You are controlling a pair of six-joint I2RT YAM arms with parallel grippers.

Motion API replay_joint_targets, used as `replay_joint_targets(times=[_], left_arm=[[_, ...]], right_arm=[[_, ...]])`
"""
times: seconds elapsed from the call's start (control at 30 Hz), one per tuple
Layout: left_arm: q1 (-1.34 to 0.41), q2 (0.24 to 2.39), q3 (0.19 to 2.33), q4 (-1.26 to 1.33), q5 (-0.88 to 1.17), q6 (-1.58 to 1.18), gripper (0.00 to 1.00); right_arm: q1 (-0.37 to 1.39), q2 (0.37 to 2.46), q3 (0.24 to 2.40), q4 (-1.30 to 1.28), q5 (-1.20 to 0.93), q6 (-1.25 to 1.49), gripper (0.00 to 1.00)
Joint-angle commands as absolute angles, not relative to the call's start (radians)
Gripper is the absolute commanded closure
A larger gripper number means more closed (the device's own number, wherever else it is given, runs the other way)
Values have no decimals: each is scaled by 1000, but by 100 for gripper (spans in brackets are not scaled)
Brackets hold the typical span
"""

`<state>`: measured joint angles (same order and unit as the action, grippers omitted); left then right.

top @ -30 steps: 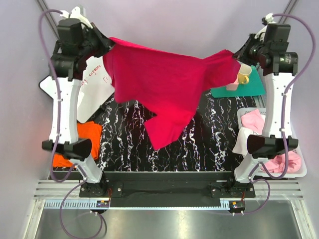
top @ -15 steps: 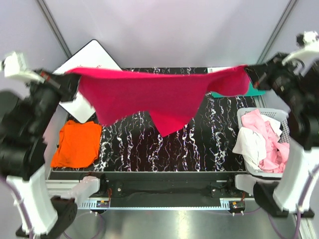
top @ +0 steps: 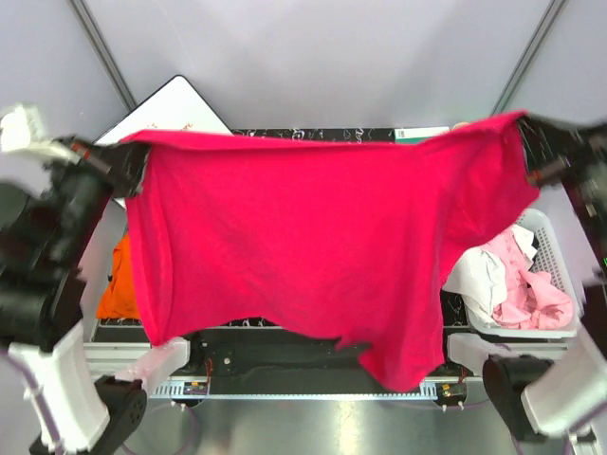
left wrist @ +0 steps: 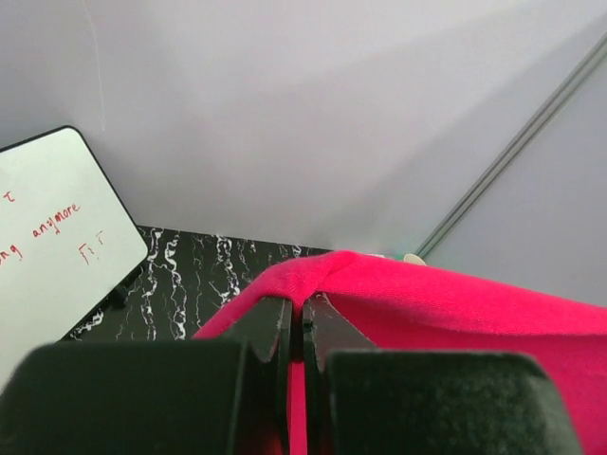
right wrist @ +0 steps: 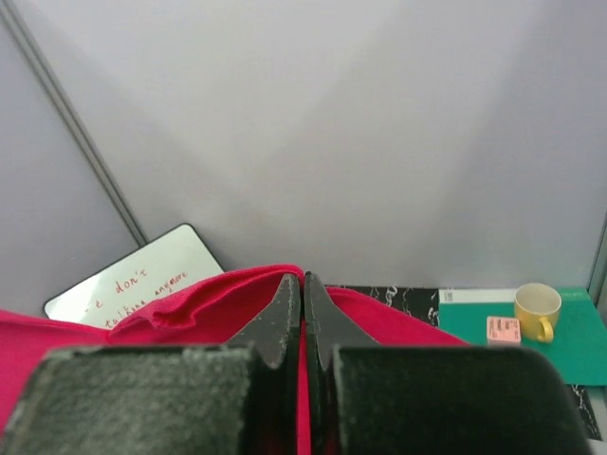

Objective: Fold and stack the t-shirts
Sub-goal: Flatten out the tshirt

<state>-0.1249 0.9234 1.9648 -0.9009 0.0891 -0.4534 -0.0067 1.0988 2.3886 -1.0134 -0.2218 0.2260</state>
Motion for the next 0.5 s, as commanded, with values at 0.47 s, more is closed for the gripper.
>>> replay_joint_targets(times=[0.47], left_arm=[[-104, 1690, 1629, -710, 80, -554, 100]], right_arm=[[-8, 2336, 2527, -992, -272, 169, 100]])
